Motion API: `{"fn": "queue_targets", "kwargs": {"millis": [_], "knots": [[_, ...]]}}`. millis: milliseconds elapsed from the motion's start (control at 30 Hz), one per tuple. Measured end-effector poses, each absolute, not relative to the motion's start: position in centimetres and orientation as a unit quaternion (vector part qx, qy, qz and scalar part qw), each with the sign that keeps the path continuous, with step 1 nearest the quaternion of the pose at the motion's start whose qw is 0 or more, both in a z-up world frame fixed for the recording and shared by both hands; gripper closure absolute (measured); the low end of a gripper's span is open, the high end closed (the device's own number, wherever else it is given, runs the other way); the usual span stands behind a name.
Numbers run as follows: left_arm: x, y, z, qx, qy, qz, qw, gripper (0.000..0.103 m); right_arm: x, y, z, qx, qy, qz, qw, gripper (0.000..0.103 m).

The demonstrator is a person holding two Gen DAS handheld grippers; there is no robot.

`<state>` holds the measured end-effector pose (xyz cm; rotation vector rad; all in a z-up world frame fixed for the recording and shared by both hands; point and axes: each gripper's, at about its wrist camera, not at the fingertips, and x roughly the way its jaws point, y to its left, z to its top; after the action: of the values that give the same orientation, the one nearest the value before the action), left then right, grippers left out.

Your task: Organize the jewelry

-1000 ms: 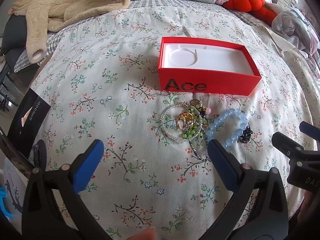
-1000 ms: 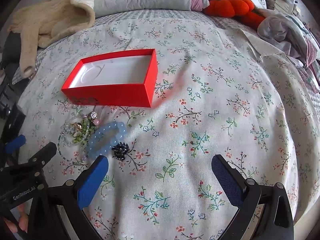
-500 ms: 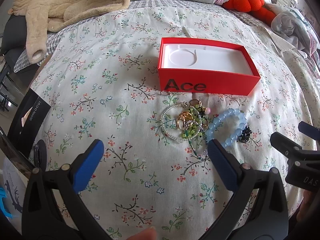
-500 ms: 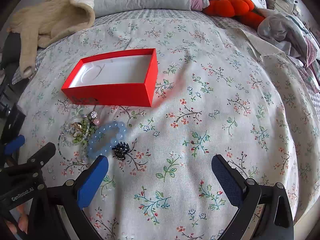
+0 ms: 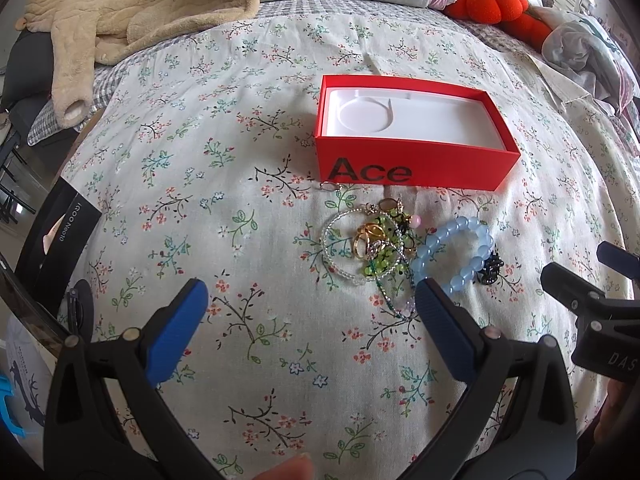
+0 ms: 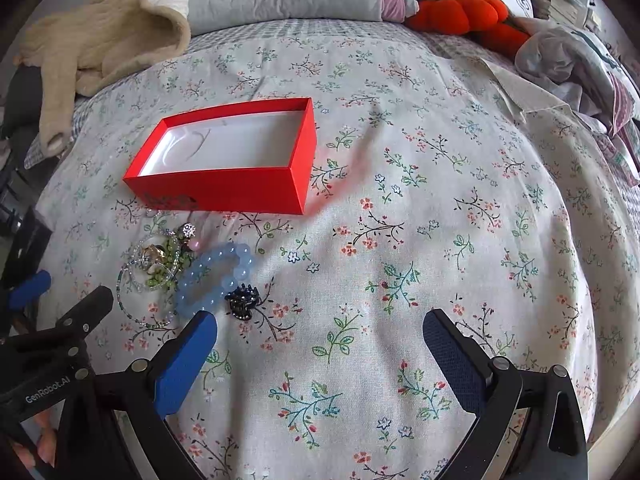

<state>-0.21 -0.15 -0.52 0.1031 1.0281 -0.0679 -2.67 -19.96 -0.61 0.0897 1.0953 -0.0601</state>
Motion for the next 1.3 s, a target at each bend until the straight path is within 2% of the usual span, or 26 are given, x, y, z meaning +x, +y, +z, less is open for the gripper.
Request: {"fn": "queue_targets", "kwargs": {"millis": [1300], "knots": [[-0.54, 0.3, -0.03, 0.056, 0.469, -0.017, 0.881, 0.0, -2.42, -19.54, -0.62, 0.038, 0.521, -0.022, 0.852, 0.0]]}}
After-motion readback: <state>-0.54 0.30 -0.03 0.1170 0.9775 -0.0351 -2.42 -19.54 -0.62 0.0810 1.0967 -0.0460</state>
